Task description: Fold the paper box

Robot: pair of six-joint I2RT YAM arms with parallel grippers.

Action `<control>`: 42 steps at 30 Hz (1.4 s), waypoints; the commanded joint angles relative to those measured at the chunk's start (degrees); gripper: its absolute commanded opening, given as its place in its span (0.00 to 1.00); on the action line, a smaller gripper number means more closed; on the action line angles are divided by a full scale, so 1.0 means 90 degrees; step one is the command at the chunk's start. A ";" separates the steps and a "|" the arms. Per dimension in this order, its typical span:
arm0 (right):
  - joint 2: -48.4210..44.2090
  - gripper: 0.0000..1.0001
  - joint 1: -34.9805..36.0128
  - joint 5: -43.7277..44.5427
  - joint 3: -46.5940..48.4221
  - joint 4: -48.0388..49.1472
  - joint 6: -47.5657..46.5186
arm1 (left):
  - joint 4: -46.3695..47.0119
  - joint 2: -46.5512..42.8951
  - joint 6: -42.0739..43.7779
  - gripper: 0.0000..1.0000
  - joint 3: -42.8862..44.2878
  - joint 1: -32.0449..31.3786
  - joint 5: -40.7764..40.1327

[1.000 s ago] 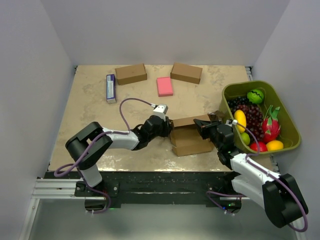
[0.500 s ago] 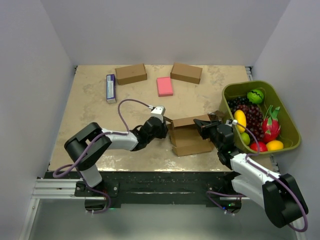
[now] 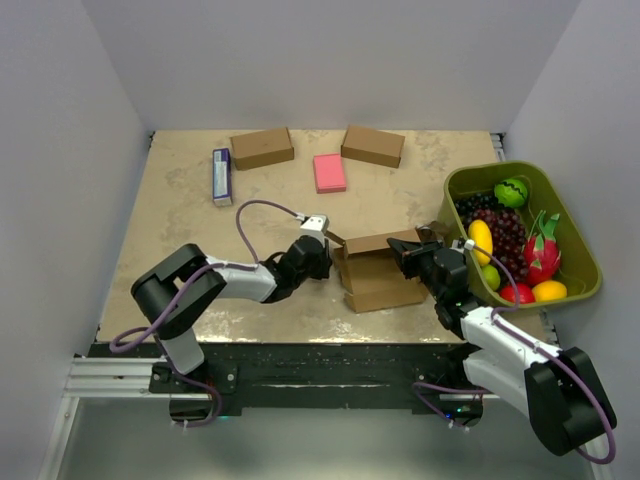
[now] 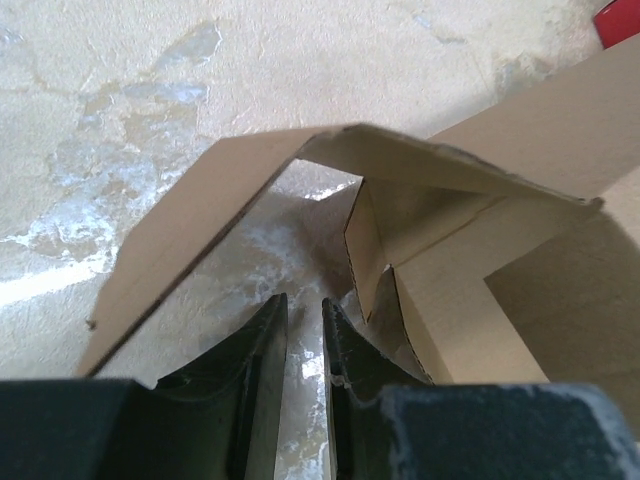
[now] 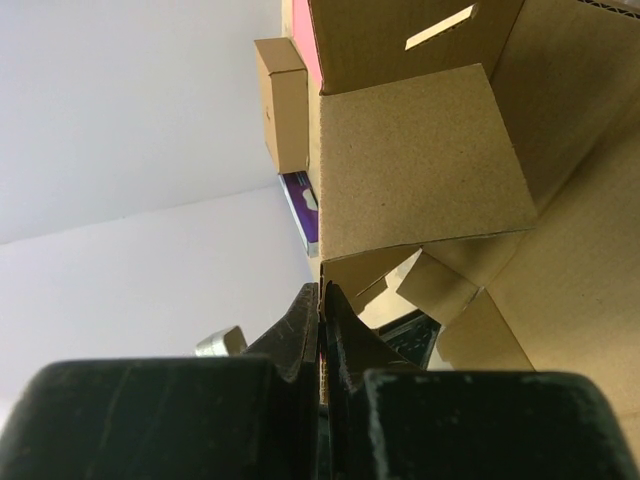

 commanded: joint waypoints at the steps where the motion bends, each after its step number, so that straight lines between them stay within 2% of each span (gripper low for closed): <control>1: -0.0025 0.00 -0.0079 0.0343 -0.0037 -0.0059 0.0033 | 0.0361 0.0234 0.0011 0.25 0.0384 -0.0006 0.0053; 35: 0.0112 0.00 -0.0089 0.0343 -0.0047 -0.0118 -0.0006 | 0.1494 0.1417 -0.0370 0.22 0.1205 -0.0240 0.0708; 42: 0.0093 0.00 -0.0089 0.0411 -0.0067 -0.0215 0.0014 | 0.1076 0.1758 -0.0370 0.22 0.1585 -0.0406 0.0474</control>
